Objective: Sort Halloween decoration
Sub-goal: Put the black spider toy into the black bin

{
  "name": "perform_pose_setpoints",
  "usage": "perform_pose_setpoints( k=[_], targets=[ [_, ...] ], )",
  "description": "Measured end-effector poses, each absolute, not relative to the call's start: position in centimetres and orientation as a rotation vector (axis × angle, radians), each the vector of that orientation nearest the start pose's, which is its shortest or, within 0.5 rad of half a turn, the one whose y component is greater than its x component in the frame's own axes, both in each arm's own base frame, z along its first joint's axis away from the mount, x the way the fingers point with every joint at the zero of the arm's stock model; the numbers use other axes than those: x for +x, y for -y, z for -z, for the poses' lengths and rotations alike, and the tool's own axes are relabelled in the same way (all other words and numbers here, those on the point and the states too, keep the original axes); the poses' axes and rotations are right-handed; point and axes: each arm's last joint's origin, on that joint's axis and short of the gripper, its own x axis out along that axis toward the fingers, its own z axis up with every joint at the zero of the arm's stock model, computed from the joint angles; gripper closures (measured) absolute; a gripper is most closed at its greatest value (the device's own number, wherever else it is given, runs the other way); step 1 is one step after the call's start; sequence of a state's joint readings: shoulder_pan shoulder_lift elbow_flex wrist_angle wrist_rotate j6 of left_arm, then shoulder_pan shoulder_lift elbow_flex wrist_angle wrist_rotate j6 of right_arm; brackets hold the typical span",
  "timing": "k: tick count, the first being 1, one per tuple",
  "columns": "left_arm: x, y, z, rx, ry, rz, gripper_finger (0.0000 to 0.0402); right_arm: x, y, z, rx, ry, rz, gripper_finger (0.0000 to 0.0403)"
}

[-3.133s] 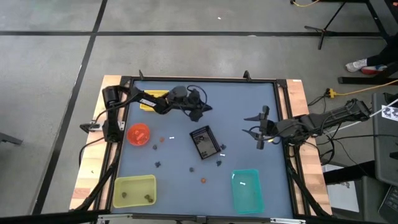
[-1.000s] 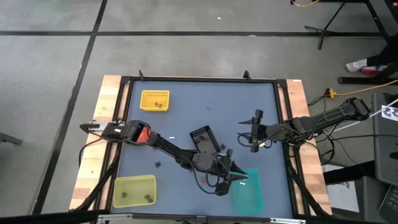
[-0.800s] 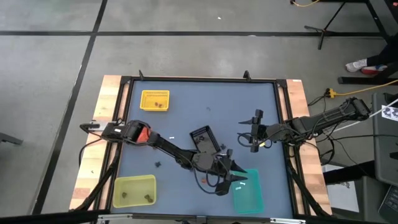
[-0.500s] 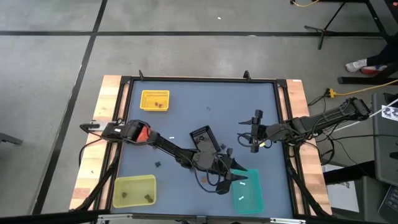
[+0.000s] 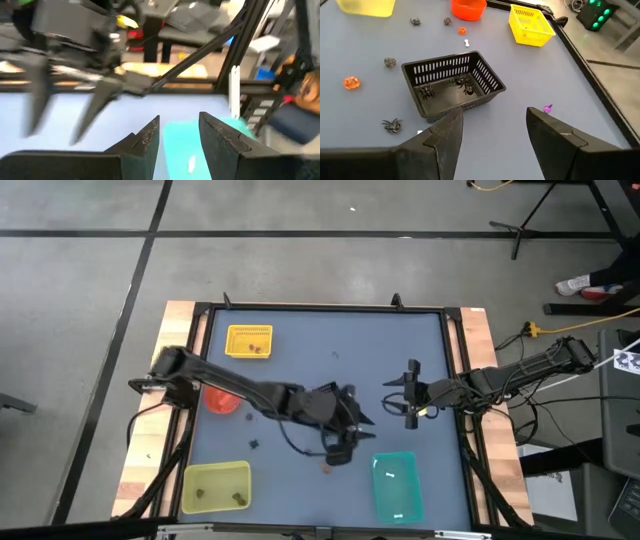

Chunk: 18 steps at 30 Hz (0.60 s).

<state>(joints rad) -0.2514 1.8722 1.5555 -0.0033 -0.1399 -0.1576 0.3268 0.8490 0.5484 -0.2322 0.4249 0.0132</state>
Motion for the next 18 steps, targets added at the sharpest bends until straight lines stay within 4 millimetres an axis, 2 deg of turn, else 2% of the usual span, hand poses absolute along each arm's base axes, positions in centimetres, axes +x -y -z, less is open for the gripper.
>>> perform_pose_setpoints(
  k=[5, 9, 12, 15, 18],
  targets=[
    [38.6, 9.5, -34.7, -0.002, -0.402, 0.041, 0.028, 17.3, -4.8, -23.8, -0.107, -0.5, 0.033, 0.0188],
    [34.6, 9.3, -36.7, 0.056, -0.505, -0.05, 0.028, 17.5, -5.2, -23.6, -0.072, -0.526, -0.062, 0.0188],
    [32.1, 9.8, -36.6, 0.093, -0.536, -0.111, 0.028, 17.8, -5.5, -23.1, -0.066, -0.552, -0.107, 0.0188],
    [29.5, 10.0, -35.4, 0.097, -0.535, -0.127, 0.028, 18.6, -5.7, -22.7, -0.073, -0.556, -0.088, 0.0188],
    [26.8, 9.1, -33.5, 0.041, -0.522, -0.15, 0.028, 19.8, -5.8, -22.5, -0.081, -0.505, -0.017, 0.0188]
  ],
)
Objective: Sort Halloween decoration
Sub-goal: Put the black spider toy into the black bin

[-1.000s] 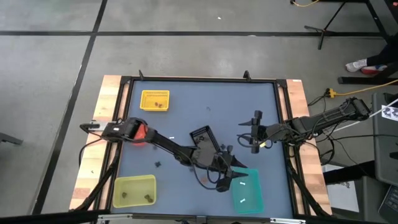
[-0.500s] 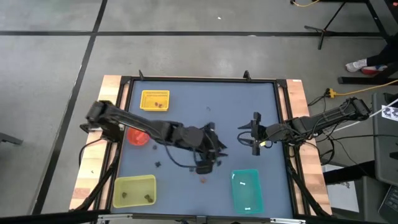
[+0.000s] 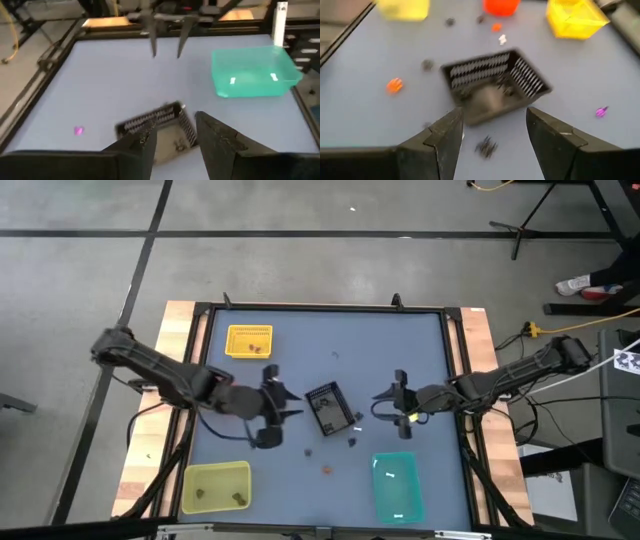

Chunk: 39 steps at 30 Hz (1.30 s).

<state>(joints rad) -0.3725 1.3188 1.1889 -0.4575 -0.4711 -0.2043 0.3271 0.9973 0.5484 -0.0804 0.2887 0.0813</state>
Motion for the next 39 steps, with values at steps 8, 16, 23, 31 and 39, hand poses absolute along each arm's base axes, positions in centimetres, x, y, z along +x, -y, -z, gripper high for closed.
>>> perform_pose_setpoints(
  k=[8, 16, 23, 31, 39],
  targets=[
    [21.7, 6.0, -28.3, -0.081, -0.378, -0.207, 0.028, 22.3, -6.4, -21.7, 0.048, -0.395, 0.115, 0.0188],
    [20.0, 5.2, -24.4, -0.168, -0.294, -0.213, 0.028, 23.6, -6.8, -18.8, 0.162, -0.505, 0.169, 0.0188],
    [19.7, 5.1, -23.3, -0.164, -0.31, -0.215, 0.028, 23.9, -6.9, -16.3, 0.087, -0.645, 0.196, 0.0188],
    [19.8, 5.1, -23.6, -0.17, -0.283, -0.21, 0.028, 23.3, -6.7, -15.4, 0.049, -0.742, 0.214, 0.0188],
    [19.9, 5.1, -23.6, -0.173, -0.278, -0.21, 0.028, 23.9, -6.9, -14.1, 0.095, -0.767, 0.225, 0.0188]
  ],
)
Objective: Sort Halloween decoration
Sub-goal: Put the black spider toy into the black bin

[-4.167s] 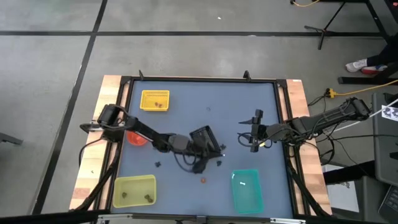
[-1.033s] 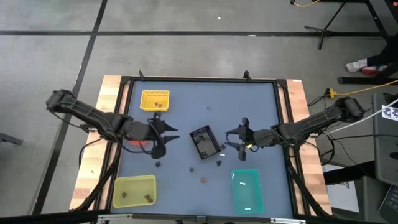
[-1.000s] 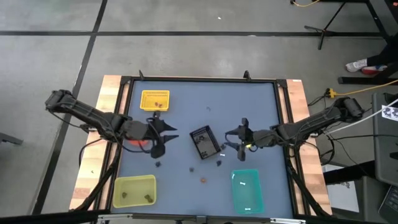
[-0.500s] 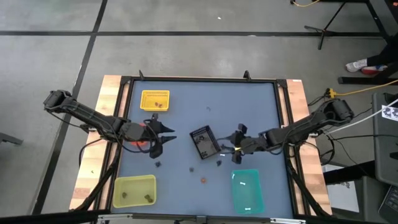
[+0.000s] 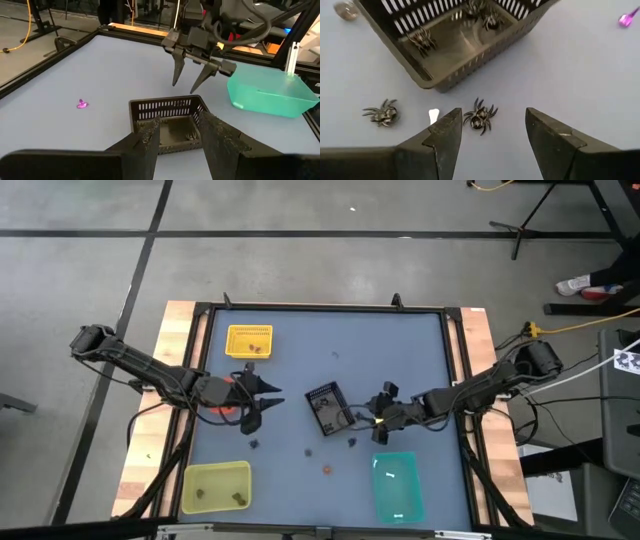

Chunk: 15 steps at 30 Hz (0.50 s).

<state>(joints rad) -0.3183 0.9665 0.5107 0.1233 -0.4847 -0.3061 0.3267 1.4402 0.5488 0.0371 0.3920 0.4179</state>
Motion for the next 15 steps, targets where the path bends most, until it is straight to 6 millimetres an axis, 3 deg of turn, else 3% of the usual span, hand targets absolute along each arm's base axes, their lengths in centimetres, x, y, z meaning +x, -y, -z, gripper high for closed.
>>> perform_pose_setpoints(
  k=[15],
  targets=[
    [19.9, 5.1, -23.7, -0.18, -0.273, -0.21, 0.028, 25.1, -7.3, -12.1, 0.175, -0.737, 0.282, 0.0188]
  ],
)
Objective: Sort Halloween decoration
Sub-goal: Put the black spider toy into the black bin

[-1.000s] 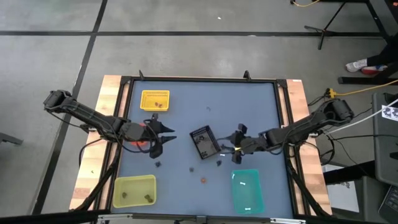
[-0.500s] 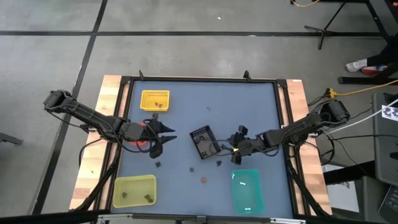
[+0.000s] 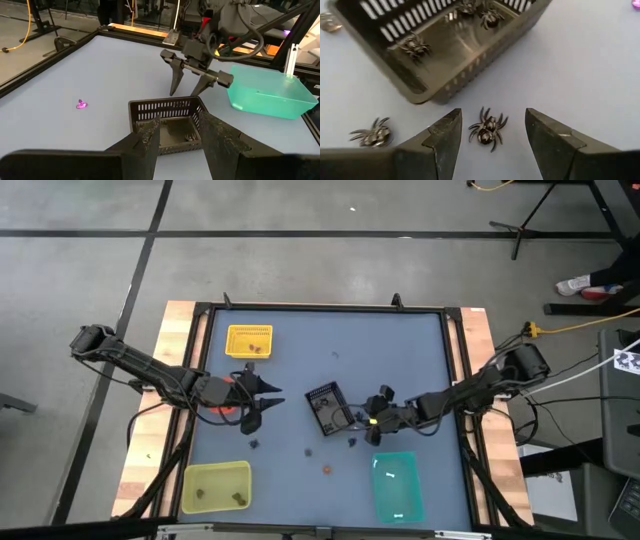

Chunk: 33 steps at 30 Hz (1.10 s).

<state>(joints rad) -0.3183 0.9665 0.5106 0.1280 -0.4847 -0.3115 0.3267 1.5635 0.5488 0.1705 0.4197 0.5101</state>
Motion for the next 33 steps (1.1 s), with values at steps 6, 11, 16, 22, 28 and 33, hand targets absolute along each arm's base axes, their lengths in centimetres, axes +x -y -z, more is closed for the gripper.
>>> perform_pose_setpoints(
  k=[6, 11, 16, 22, 28, 33],
  targets=[
    [19.9, 5.1, -23.7, -0.181, -0.272, -0.21, 0.028, 25.4, -7.3, -11.5, 0.23, -0.722, 0.31, 0.0188],
    [19.9, 5.1, -23.7, -0.181, -0.272, -0.21, 0.028, 25.6, -7.4, -11.6, 0.253, -0.693, 0.308, 0.0188],
    [19.9, 5.1, -23.7, -0.181, -0.272, -0.21, 0.028, 25.6, -7.4, -11.6, 0.246, -0.696, 0.316, 0.0188],
    [19.9, 5.1, -23.7, -0.181, -0.272, -0.21, 0.028, 25.6, -7.4, -11.0, 0.235, -0.719, 0.322, 0.0188],
    [19.9, 5.1, -23.7, -0.182, -0.27, -0.209, 0.028, 25.8, -7.5, -9.9, 0.217, -0.748, 0.335, 0.0188],
    [19.9, 5.1, -23.7, -0.182, -0.27, -0.209, 0.028, 25.9, -7.5, -9.8, 0.214, -0.751, 0.336, 0.0188]
  ],
)
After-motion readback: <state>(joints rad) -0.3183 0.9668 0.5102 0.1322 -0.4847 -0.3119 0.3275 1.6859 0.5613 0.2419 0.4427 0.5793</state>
